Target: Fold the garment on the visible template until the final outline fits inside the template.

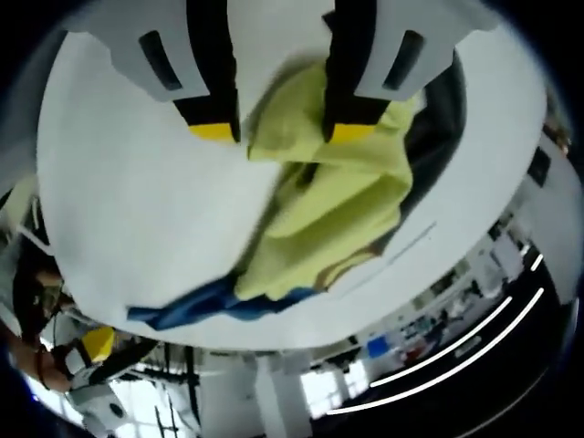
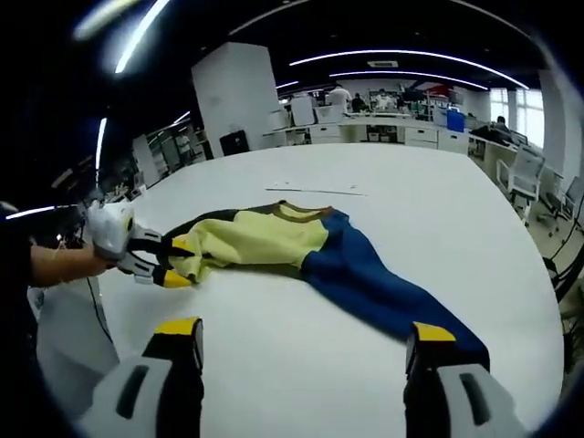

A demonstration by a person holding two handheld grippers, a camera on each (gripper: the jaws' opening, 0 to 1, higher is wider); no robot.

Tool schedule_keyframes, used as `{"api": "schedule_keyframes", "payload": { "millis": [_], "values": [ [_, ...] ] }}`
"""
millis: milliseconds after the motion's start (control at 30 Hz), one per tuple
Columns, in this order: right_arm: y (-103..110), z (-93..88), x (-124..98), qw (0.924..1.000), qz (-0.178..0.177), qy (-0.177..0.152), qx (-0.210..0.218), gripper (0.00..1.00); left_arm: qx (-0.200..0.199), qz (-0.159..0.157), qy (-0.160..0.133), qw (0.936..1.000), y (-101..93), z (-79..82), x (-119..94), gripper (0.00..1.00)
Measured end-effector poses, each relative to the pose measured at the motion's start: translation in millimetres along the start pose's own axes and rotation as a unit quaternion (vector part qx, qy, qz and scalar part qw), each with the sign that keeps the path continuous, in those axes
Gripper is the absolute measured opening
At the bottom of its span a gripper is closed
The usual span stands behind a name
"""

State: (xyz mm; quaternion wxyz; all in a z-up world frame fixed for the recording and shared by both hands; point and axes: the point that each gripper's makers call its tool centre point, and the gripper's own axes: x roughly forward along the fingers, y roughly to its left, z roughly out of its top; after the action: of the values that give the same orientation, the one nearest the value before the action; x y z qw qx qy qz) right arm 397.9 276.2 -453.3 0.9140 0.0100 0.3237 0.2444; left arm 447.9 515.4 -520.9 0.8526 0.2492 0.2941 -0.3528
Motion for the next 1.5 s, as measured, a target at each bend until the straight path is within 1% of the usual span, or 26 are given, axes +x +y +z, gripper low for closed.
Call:
{"api": "schedule_keyframes", "payload": {
  "millis": [133,200,300,367,433,467,567,700,933,1067,1200,1300,1500],
  "values": [
    [15.8,1.6,0.1,0.9996,0.027,-0.011,-0.004,0.94,-0.002,0.002,0.005,1.0000,3.4,-4.1,4.4,0.30],
    [19.7,1.7,0.1,0.9993,0.033,-0.013,-0.007,0.94,0.000,0.006,0.006,1.0000,5.0,-5.6,5.1,0.27],
    [24.7,1.8,0.2,0.9990,0.040,-0.014,-0.015,0.94,-0.011,0.007,0.001,0.9999,5.7,-4.7,5.2,0.25],
    [26.4,0.7,1.1,0.9989,0.043,-0.012,-0.016,0.94,-0.013,0.005,-0.004,0.9999,4.6,-2.8,4.9,0.21],
    [26.5,-0.2,2.2,0.9990,0.041,-0.012,-0.013,0.93,-0.017,0.000,-0.010,0.9998,2.4,-0.2,3.8,0.10],
    [26.6,-1.1,3.0,0.9990,0.041,-0.011,-0.011,0.93,-0.018,0.002,-0.016,0.9997,3.3,3.2,1.6,0.09],
    [28.6,-3.3,4.4,0.9990,0.043,-0.009,-0.007,0.92,-0.024,0.004,-0.022,0.9995,6.1,6.7,-1.9,0.04],
    [30.8,-3.4,4.9,0.9989,0.044,-0.009,-0.009,0.92,-0.051,-0.001,-0.041,0.9978,10.9,14.7,-11.4,0.03],
    [33.7,-2.0,4.4,0.9987,0.047,-0.013,-0.011,0.92,-0.078,0.000,-0.068,0.9947,21.9,34.6,-31.6,0.03],
    [36.9,-1.7,4.4,0.9986,0.049,-0.015,-0.010,0.92,-0.089,-0.001,-0.080,0.9928,24.9,45.6,-41.2,0.03],
    [40.6,-0.3,3.8,0.9983,0.053,-0.020,-0.011,0.92,-0.091,-0.011,-0.091,0.9916,20.2,55.9,-49.0,0.03],
    [44.0,1.0,3.0,0.9980,0.058,-0.023,-0.014,0.91,-0.081,-0.019,-0.088,0.9926,13.9,60.0,-53.0,0.03],
    [52.8,-1.2,3.0,0.9970,0.072,-0.024,-0.016,0.88,-0.069,-0.034,-0.096,0.9923,4.1,70.1,-64.6,0.03]
  ]
}}
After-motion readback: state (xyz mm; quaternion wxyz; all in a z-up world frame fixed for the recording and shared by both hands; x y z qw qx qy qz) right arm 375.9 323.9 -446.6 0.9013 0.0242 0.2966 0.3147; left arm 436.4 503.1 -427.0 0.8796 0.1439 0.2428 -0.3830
